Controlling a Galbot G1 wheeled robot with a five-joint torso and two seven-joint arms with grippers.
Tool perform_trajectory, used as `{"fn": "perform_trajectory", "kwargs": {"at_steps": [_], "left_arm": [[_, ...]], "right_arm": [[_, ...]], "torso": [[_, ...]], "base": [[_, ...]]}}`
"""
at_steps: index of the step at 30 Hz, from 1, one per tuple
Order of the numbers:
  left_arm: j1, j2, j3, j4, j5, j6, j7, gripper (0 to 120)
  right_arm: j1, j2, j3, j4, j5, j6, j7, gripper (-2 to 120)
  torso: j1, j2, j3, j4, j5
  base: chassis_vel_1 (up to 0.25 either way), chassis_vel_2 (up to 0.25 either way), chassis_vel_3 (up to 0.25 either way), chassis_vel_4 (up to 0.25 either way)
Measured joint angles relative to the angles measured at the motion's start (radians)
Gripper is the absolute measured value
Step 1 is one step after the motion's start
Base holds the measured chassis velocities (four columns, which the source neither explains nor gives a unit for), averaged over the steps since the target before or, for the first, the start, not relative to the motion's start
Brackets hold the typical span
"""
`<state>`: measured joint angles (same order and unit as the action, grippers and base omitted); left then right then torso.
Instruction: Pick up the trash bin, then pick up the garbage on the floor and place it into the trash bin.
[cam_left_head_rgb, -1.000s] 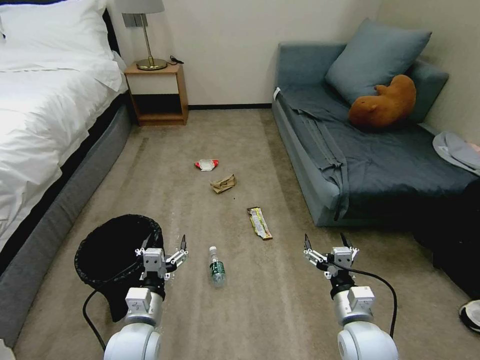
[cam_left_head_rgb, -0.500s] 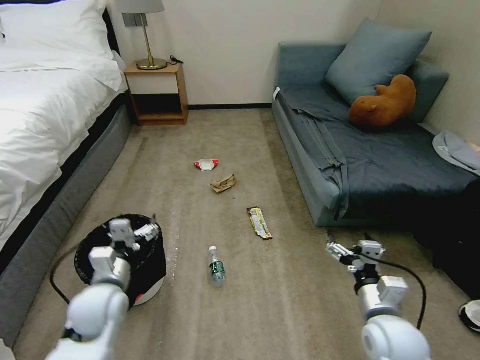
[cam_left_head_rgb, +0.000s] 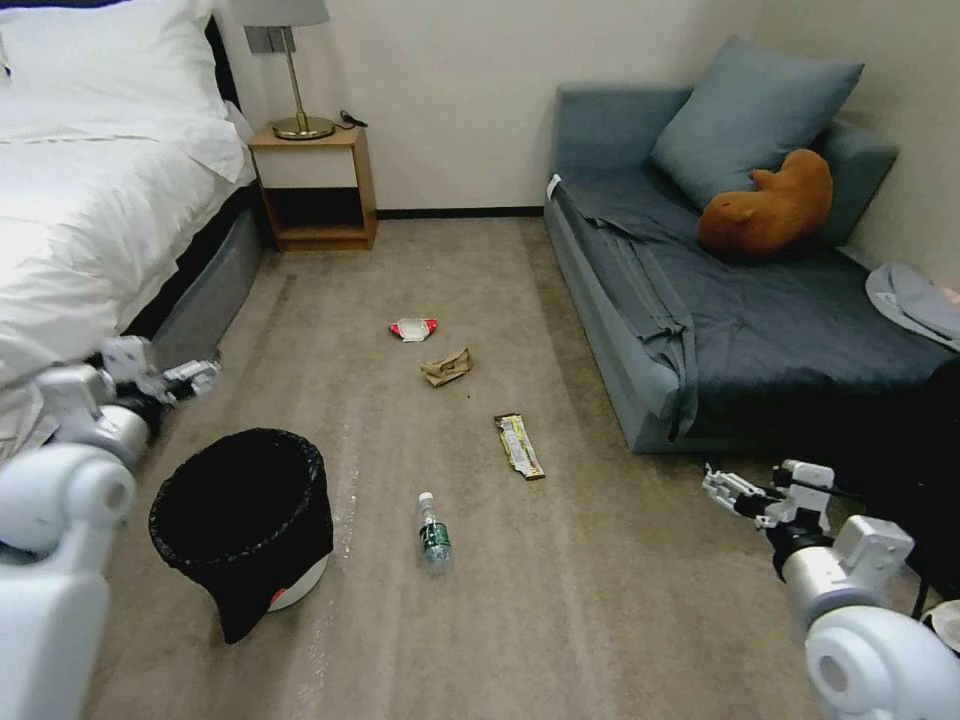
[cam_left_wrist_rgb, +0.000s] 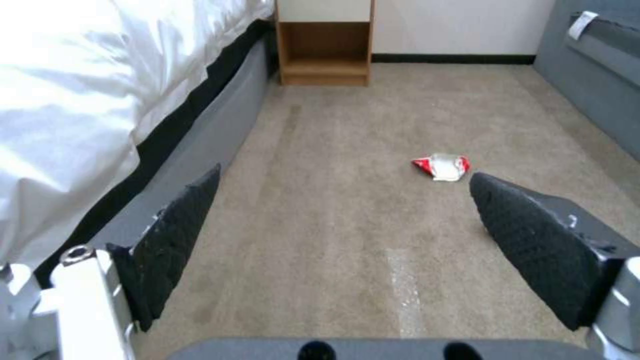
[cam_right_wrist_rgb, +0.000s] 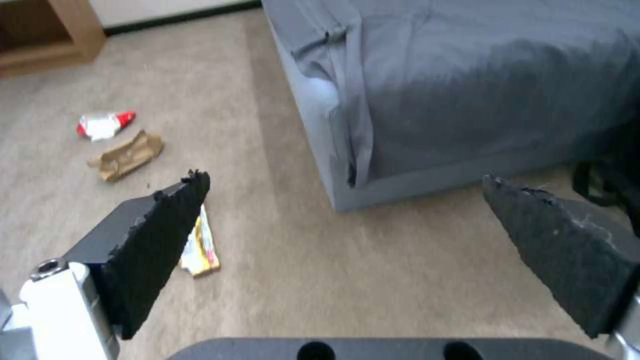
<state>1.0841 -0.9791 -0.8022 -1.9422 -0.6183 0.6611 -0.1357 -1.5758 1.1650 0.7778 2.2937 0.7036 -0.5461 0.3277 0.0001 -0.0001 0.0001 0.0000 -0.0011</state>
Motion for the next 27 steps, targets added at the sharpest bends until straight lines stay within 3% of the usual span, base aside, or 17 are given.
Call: {"fn": "perform_trajectory", "kwargs": {"at_steps": [3,11,13,14,16,21,27], "left_arm": [[0.013,-0.005,-0.003,0.000,0.011,-0.004,0.009,100],[0.034,-0.007,-0.011,0.014,0.015,-0.007,0.016,100],[0.039,-0.001,-0.020,0.085,0.012,0.005,0.004,100],[0.039,-0.001,-0.020,0.085,0.012,0.005,0.004,100],[0.033,0.020,-0.025,0.197,0.013,0.013,-0.003,100],[0.031,0.019,-0.020,0.275,0.026,0.014,0.008,100],[0.038,-0.006,0.006,0.313,0.069,0.022,0.033,100]], "right_arm": [[-0.003,-0.045,0.031,0.040,0.094,-0.074,0.044,100],[-0.008,-0.102,0.070,0.090,0.215,-0.167,0.100,100],[0.008,-0.145,0.051,0.073,0.238,-0.198,0.089,100],[0.008,-0.145,0.051,0.073,0.238,-0.198,0.089,100],[0.010,-0.139,0.041,0.066,0.225,-0.199,0.079,100],[0.009,-0.130,0.036,0.060,0.210,-0.198,0.071,100],[0.008,-0.129,0.036,0.055,0.202,-0.195,0.068,100]], "torso": [[0.000,0.000,0.000,0.0000,0.0013],[0.000,0.000,0.000,0.0000,0.0014],[0.000,0.000,0.000,0.0003,0.0013],[0.000,0.000,0.000,0.0003,0.0013],[0.000,0.000,0.000,0.0000,0.0009],[0.000,0.000,0.000,0.0001,0.0009],[0.000,0.000,0.000,0.0001,0.0010]], "base": [[0.000,0.000,0.000,0.000],[0.000,0.000,0.000,0.000],[0.000,0.000,0.000,0.000],[0.000,0.000,0.000,0.000],[0.000,0.000,0.000,0.000],[0.000,0.000,0.000,0.000],[0.000,0.000,0.000,0.000]]}}
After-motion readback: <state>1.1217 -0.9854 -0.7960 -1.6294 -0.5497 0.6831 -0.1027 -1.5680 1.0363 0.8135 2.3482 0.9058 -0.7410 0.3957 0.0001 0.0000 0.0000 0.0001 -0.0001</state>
